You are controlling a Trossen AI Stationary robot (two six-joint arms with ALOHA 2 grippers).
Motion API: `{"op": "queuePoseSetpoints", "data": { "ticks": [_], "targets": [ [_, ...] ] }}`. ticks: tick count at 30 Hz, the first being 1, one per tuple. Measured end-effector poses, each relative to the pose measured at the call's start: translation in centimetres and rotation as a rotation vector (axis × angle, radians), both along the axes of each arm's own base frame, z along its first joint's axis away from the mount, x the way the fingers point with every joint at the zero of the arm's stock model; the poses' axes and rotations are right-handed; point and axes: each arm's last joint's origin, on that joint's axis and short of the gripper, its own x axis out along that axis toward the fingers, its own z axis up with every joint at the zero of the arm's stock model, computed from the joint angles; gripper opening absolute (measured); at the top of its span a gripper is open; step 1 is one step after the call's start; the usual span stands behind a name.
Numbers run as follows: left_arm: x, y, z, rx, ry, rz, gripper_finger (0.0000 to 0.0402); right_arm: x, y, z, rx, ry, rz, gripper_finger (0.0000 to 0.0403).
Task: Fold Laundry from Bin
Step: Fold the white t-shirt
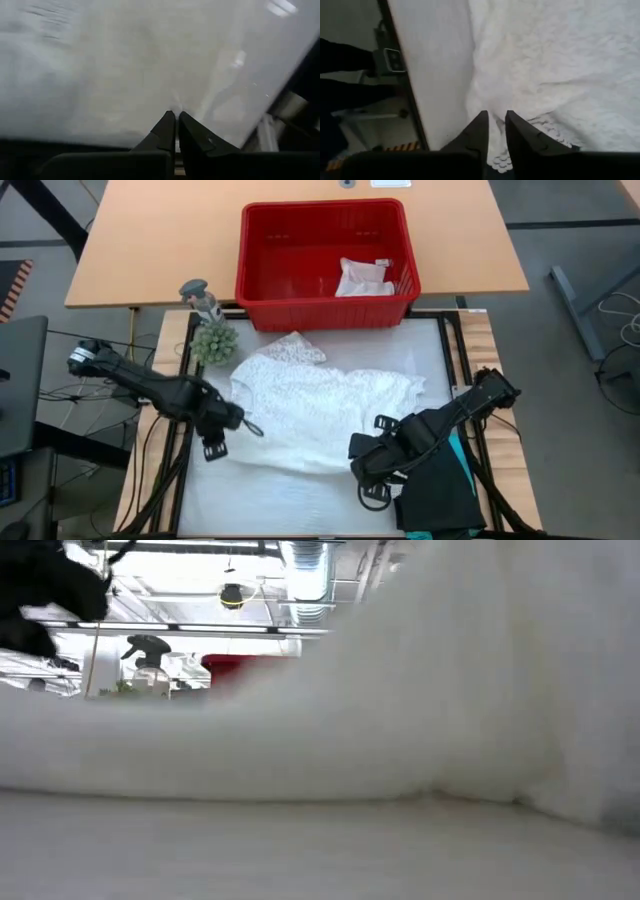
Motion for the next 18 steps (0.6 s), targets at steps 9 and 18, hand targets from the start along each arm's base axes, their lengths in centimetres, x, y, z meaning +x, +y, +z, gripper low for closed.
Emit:
{"op": "queuePoseSetpoints", "data": {
  "ticks": [9,18],
  "targets": [
    [-0.7,-4.0,-3.1,-0.196,-0.07,-0.077,0.0045,-0.5,0.4,-0.1,0.017,0.032,-0.067,0.0181],
    [-1.1,-5.0,-1.4,-0.132,-0.3,0.09,0.0053,0.4,-3.8,-0.4,-0.16,0.026,-0.211,0.0211]
  ]
}}
